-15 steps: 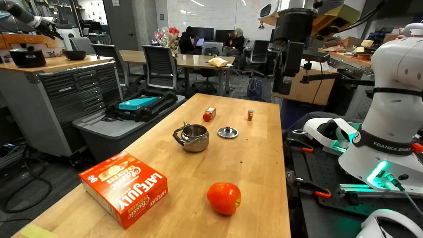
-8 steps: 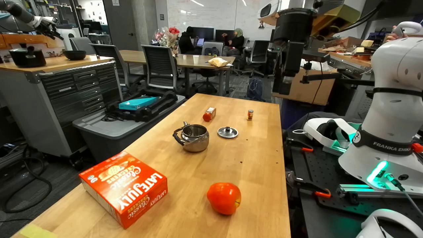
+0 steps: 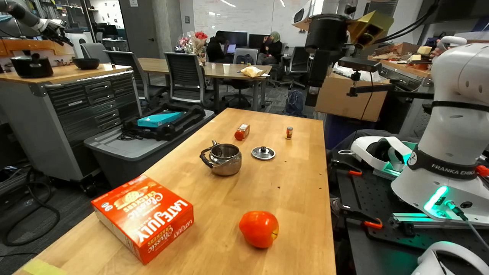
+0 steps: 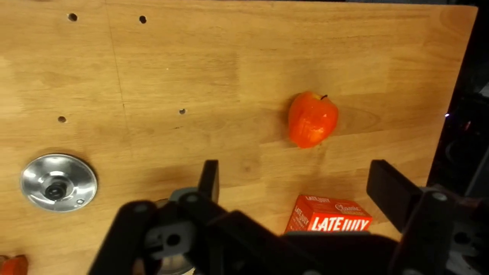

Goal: Cover the silver pot with the silver lid

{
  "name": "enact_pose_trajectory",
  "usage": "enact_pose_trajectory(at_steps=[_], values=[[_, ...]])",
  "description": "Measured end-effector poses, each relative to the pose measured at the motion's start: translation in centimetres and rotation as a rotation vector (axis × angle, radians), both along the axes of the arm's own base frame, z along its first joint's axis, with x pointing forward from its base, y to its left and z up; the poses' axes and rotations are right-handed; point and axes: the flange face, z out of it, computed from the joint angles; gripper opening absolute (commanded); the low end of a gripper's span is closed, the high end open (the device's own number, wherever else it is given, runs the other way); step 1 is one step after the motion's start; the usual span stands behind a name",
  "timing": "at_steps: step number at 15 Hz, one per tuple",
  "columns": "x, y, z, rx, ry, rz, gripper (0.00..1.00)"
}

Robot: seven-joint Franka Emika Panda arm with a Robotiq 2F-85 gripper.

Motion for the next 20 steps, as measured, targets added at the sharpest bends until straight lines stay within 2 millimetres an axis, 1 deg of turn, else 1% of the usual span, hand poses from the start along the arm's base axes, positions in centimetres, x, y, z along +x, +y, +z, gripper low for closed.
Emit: enact_pose_trajectory(at_steps=[8,13,20], values=[[3.8,-2.4,-1.9,-0.006,0.024,-0.156,1.00],[6.0,-3.8,-3.2,-0.018,0.070,-0.268,1.00],[8.0,-6.9,-3.8,-0.080,0.105,-0.428,1.00]])
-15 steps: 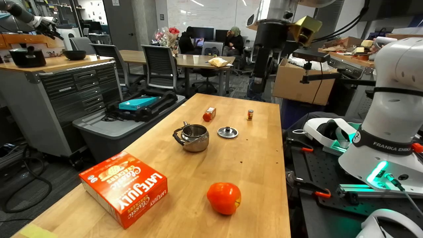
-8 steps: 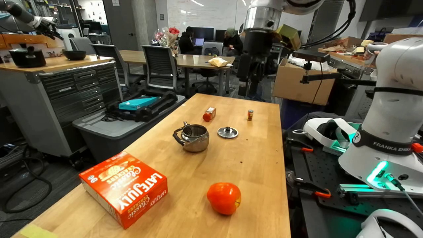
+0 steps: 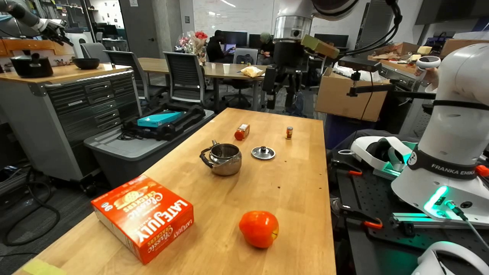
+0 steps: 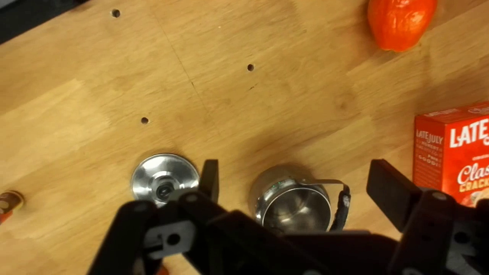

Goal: Cover the silver pot with the silver lid

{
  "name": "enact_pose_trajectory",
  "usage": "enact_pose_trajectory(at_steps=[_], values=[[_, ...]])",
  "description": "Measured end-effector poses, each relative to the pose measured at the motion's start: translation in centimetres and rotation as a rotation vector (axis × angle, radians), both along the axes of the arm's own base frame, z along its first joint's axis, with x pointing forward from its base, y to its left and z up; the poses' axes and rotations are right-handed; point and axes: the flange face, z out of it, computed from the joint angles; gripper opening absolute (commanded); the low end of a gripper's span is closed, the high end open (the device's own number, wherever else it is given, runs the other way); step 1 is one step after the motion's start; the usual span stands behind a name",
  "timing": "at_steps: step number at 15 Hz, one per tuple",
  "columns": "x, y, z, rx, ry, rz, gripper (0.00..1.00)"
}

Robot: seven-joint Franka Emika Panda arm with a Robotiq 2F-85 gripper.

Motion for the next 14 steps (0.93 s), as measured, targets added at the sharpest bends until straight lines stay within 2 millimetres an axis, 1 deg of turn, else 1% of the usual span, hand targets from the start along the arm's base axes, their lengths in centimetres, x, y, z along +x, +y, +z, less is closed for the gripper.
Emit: enact_pose_trajectory(at_steps=[4,7,11,14], values=[[1.0,-1.3,-0.7,-0.043,0.026,-0.061,1.00],[1.9,-1.9,-1.0,-0.060,0.032,-0.067,1.00],[3.7,-2.8,-1.5,-0.080,0.007,-0.069,1.00],[5.0,-3.9,-2.5,-0.091,0.002,-0.079,1.00]])
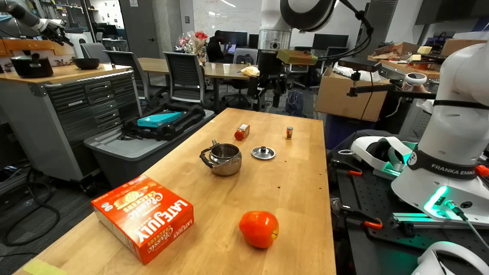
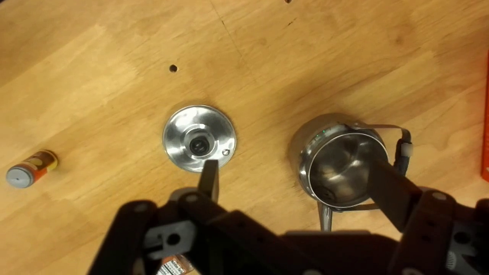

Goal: Cover the silver pot with the silver lid

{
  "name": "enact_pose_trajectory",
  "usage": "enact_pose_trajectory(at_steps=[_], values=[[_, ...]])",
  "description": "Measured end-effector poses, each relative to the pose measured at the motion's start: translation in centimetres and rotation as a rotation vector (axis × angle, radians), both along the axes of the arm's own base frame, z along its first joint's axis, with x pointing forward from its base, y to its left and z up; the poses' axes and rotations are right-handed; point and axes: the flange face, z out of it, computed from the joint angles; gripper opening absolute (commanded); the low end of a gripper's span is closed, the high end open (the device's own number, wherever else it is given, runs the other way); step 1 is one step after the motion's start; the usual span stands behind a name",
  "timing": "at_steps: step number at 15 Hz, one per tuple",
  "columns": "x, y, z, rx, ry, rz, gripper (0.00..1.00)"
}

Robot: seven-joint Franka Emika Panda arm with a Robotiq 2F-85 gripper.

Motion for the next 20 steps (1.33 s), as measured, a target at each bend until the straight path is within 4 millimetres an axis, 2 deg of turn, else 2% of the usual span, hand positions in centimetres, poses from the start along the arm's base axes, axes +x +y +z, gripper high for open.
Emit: enact_pose_trajectory(at_steps=[8,20], values=[[2.6,-1.8,-3.7,-0.006,0.013,-0.026,1.00],[3.4,-4.0,-7.8,-0.002,0.043,-0.068,1.00]])
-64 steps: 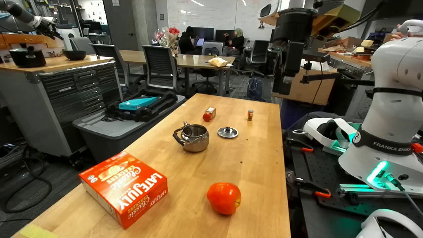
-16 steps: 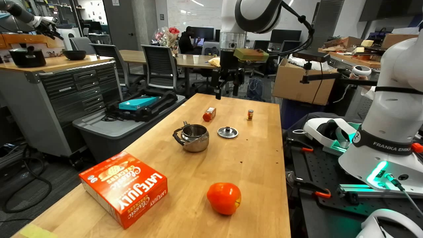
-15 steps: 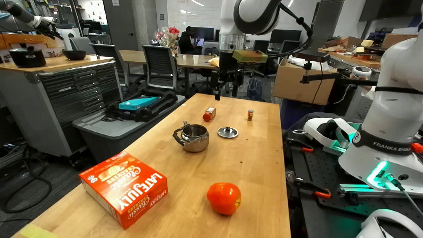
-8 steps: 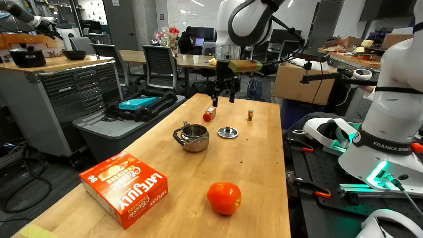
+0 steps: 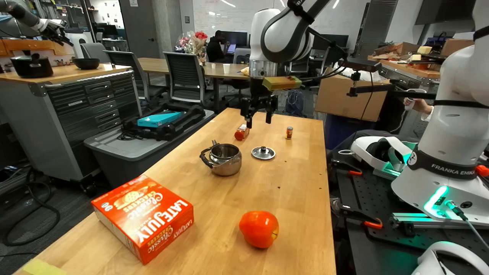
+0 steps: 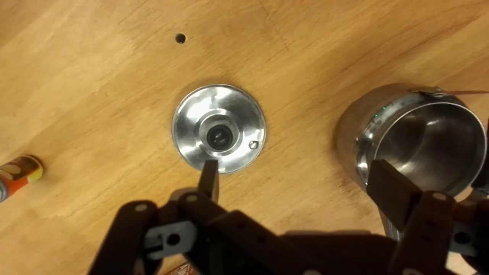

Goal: Cover the silver pot with the silver lid

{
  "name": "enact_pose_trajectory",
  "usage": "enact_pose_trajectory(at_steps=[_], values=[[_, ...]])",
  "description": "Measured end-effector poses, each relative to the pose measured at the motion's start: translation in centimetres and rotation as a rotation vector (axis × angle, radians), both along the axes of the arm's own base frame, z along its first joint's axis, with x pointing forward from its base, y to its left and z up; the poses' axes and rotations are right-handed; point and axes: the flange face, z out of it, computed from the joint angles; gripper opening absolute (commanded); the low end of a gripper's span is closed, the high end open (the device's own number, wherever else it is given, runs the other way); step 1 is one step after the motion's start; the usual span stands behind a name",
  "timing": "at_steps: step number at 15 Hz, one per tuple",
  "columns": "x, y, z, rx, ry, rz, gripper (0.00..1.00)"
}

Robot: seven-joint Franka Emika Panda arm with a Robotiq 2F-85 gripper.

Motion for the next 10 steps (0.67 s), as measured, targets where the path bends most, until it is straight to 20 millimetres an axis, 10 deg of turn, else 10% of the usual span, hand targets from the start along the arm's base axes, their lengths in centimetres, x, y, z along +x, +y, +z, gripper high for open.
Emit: enact_pose_trajectory(at_steps=[10], values=[[1.6,-1.9,-4.7,0.075,0.042,-0.011,1.00]])
